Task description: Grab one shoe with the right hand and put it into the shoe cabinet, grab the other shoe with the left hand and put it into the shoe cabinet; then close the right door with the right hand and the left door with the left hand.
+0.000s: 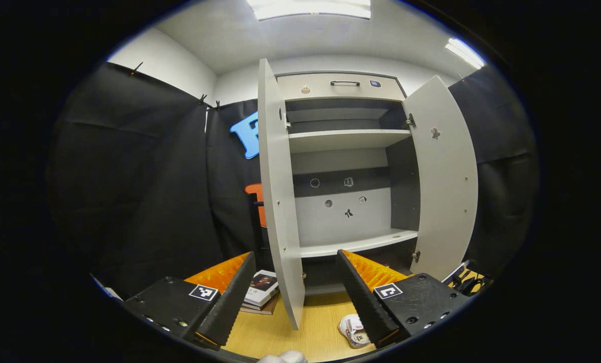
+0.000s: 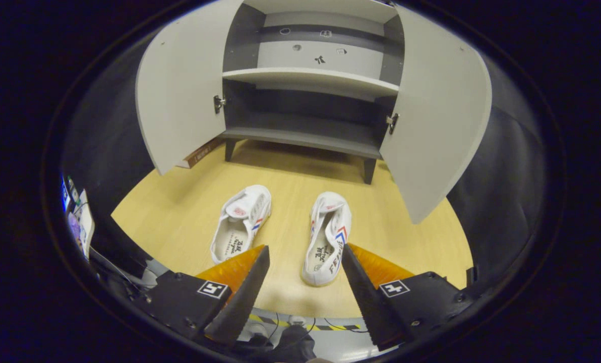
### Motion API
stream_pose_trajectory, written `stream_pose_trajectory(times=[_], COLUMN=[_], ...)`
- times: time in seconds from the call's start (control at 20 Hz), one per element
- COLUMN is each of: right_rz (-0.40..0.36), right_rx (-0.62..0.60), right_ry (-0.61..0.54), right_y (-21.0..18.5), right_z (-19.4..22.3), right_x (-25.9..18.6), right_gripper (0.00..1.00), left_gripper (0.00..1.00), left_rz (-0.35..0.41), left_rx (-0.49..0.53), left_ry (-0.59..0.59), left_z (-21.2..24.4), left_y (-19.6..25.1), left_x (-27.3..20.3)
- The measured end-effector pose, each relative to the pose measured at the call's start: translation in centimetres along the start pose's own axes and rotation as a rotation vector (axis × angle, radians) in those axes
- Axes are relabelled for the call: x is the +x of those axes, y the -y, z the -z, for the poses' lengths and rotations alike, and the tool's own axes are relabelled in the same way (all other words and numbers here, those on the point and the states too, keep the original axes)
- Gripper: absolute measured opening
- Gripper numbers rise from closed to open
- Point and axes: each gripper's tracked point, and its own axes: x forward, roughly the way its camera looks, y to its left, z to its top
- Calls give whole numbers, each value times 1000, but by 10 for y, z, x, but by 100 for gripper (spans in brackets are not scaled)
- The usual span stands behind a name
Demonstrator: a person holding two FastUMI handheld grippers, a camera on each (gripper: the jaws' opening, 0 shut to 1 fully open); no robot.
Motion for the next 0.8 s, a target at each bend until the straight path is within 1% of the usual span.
stream_pose_trajectory(times=[0.05, 0.15, 0.2, 0.25, 0.35, 0.45, 0.55, 0.6, 0.65, 0.7, 0.8], right_rz=[10, 1, 11, 22, 4, 8, -11, -23, -20, -8, -6], right_rx=[13, 48, 51, 43, 76, 83, 105, 115, 119, 118, 132], right_ry=[-16, -49, -63, -80, -98, -106, -111, -107, -96, -84, -89], right_y=[3, 1, 4, 8, 4, 6, 1, -3, -3, -1, -1], right_z=[5, 13, 16, 20, 21, 19, 12, 8, 2, -4, -7], right_x=[14, 42, 55, 68, 88, 108, 123, 132, 138, 146, 159], right_gripper=[93, 89, 89, 86, 84, 83, 78, 72, 76, 75, 71], left_gripper=[96, 96, 96, 96, 96, 96, 96, 96, 96, 96, 96], left_rz=[-8, -19, -25, -39, -66, -82, -97, -102, -105, -108, -103], left_rx=[4, 5, 10, 18, 26, 38, 43, 43, 42, 41, 35], left_ry=[-5, -4, -3, -1, 11, 19, 8, 3, -1, -9, -19], left_z=[1, -2, -4, -4, -5, -5, -2, -1, -1, 0, 2], left_y=[-1, -2, -2, -6, -10, -12, -12, -12, -11, -9, -5], left_x=[-1, -2, -2, -2, -1, 1, 6, 10, 13, 16, 20])
